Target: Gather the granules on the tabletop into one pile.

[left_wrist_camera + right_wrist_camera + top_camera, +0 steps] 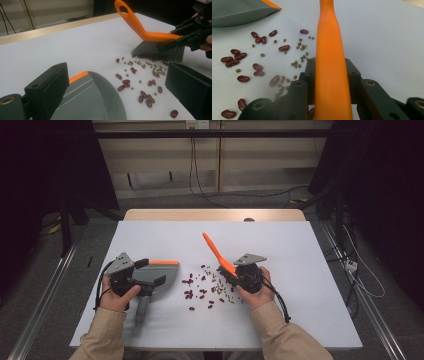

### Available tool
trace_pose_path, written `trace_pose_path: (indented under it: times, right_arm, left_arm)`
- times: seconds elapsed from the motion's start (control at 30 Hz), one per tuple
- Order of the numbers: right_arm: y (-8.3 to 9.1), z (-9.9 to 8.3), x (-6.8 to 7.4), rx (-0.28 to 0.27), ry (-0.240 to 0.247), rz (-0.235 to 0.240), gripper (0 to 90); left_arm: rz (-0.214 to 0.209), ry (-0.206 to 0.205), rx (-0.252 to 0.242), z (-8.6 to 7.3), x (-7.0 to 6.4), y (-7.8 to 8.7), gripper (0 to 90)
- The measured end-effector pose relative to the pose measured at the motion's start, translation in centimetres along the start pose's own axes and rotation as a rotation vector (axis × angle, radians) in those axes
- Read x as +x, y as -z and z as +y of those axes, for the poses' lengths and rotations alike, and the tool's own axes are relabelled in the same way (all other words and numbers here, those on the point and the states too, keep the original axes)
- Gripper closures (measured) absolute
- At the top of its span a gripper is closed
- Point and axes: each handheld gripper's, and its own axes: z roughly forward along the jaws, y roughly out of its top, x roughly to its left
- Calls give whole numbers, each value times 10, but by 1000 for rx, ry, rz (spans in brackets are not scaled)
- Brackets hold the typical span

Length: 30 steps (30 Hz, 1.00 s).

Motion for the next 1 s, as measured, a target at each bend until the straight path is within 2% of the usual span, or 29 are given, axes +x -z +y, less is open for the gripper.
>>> trace_pose_path:
  times: [0.43,0.63,0.73,1.0]
  right_arm:
    - [-1,1,9,-5,22,5,709]
    - [-1,2,12,-9,12,25,709]
    - [-2,3,16,-7,33,20,709]
    - [-2,2,20,-12,38,30,709]
  left_arm:
    - [-6,-7,2,-1,-1,0,52]
    - [-12,-9,2,-1,-1,-1,52]
    - [-10,-9,3,0,-1,0,53]
    - [-9,-7,2,0,-2,0,53]
